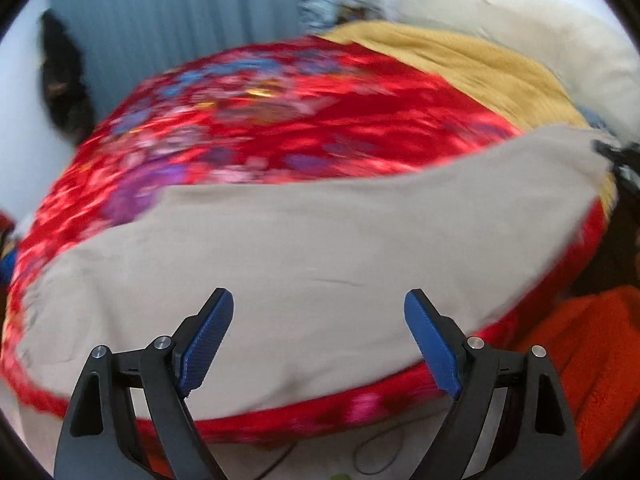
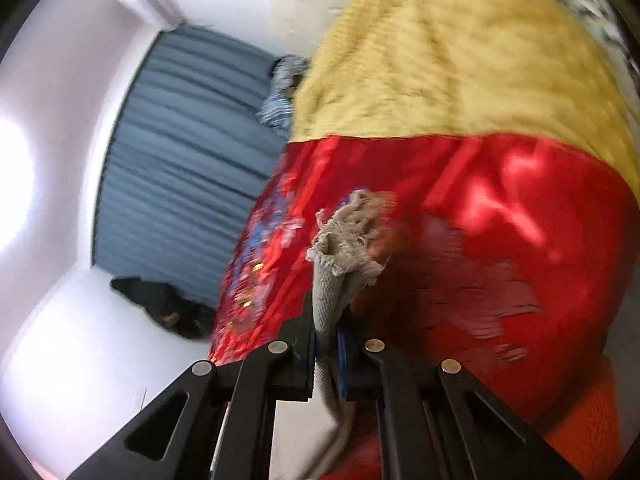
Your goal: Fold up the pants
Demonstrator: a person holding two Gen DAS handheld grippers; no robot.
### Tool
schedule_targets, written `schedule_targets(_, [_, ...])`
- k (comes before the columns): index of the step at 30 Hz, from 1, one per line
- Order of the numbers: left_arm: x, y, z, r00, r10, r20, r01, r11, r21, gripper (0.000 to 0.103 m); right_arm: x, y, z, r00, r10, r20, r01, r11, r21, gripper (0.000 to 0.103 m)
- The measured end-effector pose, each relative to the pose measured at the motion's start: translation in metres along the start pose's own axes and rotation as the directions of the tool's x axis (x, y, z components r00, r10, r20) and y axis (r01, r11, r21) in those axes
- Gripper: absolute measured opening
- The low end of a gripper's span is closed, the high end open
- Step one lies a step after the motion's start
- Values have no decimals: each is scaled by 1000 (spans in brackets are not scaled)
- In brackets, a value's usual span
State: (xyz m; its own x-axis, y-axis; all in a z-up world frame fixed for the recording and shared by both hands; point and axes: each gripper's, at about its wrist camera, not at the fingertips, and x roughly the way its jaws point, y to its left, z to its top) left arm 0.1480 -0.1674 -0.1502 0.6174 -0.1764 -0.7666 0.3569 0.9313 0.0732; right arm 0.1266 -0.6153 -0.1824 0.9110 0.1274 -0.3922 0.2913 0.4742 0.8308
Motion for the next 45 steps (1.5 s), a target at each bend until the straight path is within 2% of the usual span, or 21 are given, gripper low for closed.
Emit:
schedule_targets(3, [-6, 52, -7, 998, 61, -18, -63, 991, -119, 89, -4, 70, -4, 996, 77, -32, -81, 986, -145, 8])
schedule_targets(7, [-10, 121, -32, 991, 117, -61, -130, 942, -309, 89, 11, 156, -29, 981, 142, -134, -177, 937, -302, 8])
schedule_targets(11, [-11, 167, -65, 984, 141, -108, -174, 884, -433, 89, 39, 229, -81, 944, 191, -268, -285, 881, -378, 8])
schedule_targets(14, [-18, 185, -84, 981, 153, -120, -192, 863, -468, 89, 69, 272, -136, 904, 208, -374, -360, 842, -402, 8])
schedule_targets(19, [-32, 209, -107, 978, 172, -122, -210, 832, -514, 89, 136, 315, -240, 854, 149, -499, -393, 813, -429, 8])
schedule_targets(21, [-37, 221, -118, 975, 181, -128, -221, 815, -536, 89, 162, 316, -294, 836, 71, -543, -377, 794, -477, 11])
schedule_targets(22, [-38, 224, -122, 974, 186, -133, -229, 808, -544, 89, 174, 313, -320, 825, 24, -564, -370, 778, -507, 17])
schedule_targets(23, [-40, 228, -126, 972, 189, -136, -233, 803, -549, 89, 188, 304, -355, 791, -54, -610, -365, 758, -541, 31])
schedule_targets(24, [-42, 232, -131, 971, 195, -141, -240, 796, -555, 89, 197, 295, -381, 741, -108, -663, -377, 749, -544, 40])
schedule_targets(26, [-45, 238, -138, 968, 205, -146, -252, 787, -563, 89, 195, 273, -420, 662, -168, -730, -403, 742, -536, 44])
schedule_targets(29, [-44, 241, -146, 965, 206, -162, -262, 781, -567, 89, 165, 259, -426, 630, -152, -761, -464, 712, -527, 44])
schedule_targets(30, [-42, 238, -145, 967, 198, -161, -255, 785, -565, 89, 152, 255, -418, 639, -150, -754, -477, 692, -542, 44])
schedule_targets(31, [-41, 234, -141, 970, 185, -155, -241, 794, -559, 89, 138, 252, -404, 669, -150, -728, -479, 663, -576, 44])
schedule_targets(32, [-39, 230, -135, 974, 172, -144, -224, 804, -551, 89, 130, 247, -387, 699, -148, -699, -466, 647, -603, 45])
schedule_targets(33, [-37, 222, -124, 981, 150, -120, -191, 824, -533, 89, 120, 241, -366, 752, -152, -641, -423, 635, -647, 45])
schedule_targets(35, [-35, 204, -103, 991, 110, -75, -133, 861, -491, 89, 107, 225, -324, 846, -173, -505, -287, 650, -703, 46])
schedule_targets(36, [-32, 195, -92, 995, 85, -56, -101, 880, -464, 89, 104, 216, -303, 880, -194, -434, -204, 670, -714, 46])
schedule_targets(37, [-27, 183, -77, 998, 53, -41, -65, 900, -431, 89, 105, 204, -283, 901, -222, -373, -129, 683, -719, 46])
schedule_targets(38, [-20, 169, -62, 999, 18, -33, -30, 919, -392, 91, 106, 193, -263, 916, -250, -314, -58, 691, -720, 46])
schedule_targets(40, [-2, 144, -39, 998, -42, -39, 28, 950, -311, 92, 107, 180, -240, 927, -271, -260, 4, 701, -713, 45])
schedule_targets(45, [51, 93, -15, 997, -36, -67, 26, 988, -150, 92, 119, 176, -245, 921, -234, -312, -73, 683, -727, 42])
